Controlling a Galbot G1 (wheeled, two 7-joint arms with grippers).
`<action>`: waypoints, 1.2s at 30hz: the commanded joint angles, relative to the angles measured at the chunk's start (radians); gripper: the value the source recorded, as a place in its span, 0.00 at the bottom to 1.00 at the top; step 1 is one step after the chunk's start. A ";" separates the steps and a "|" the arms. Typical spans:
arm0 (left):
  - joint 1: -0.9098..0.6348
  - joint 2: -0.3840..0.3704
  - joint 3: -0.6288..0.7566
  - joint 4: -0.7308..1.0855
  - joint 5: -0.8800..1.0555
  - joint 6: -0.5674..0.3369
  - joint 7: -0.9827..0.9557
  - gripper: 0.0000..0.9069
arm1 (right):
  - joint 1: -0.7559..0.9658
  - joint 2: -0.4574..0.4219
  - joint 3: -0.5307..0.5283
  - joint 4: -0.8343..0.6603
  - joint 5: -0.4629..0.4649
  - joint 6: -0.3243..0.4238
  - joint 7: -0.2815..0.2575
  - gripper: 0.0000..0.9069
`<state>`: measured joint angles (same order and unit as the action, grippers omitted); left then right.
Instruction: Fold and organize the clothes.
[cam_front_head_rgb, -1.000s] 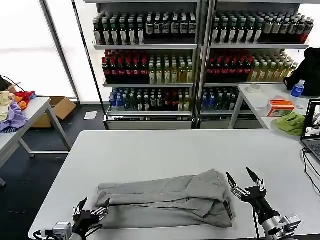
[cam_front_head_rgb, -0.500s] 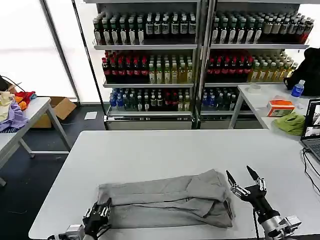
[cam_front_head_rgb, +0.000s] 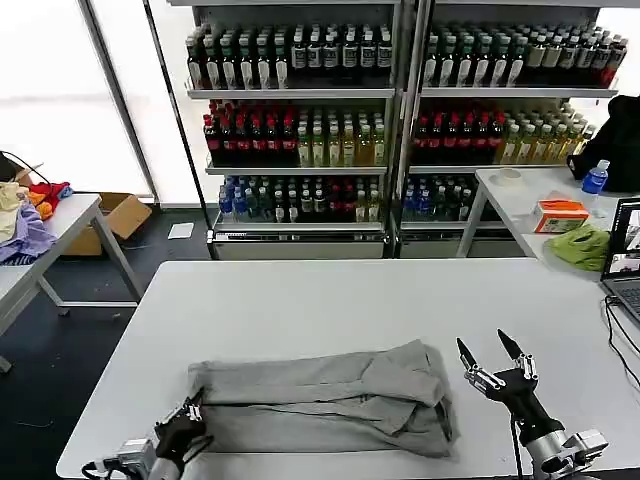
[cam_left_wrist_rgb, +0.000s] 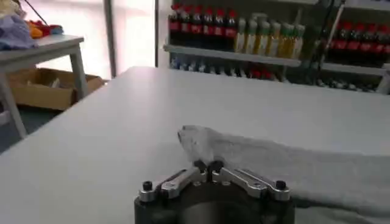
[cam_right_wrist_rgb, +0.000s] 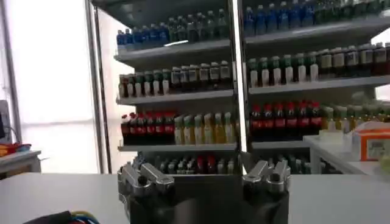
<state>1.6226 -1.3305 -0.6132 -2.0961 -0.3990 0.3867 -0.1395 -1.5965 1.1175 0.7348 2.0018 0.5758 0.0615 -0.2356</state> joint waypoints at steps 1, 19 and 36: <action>-0.026 0.136 -0.342 0.013 -0.246 0.039 0.021 0.01 | 0.014 -0.013 -0.009 0.000 0.027 -0.007 0.007 1.00; -0.028 0.347 -0.432 -0.091 -0.368 0.137 0.032 0.01 | 0.008 0.008 -0.008 0.037 0.032 -0.029 0.023 1.00; -0.181 0.353 0.253 -0.122 -0.230 0.102 -0.074 0.01 | -0.027 0.002 0.039 0.049 0.029 -0.021 0.028 1.00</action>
<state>1.5050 -0.9769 -0.7066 -2.2051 -0.7157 0.5041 -0.1806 -1.6141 1.1201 0.7624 2.0452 0.6058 0.0413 -0.2102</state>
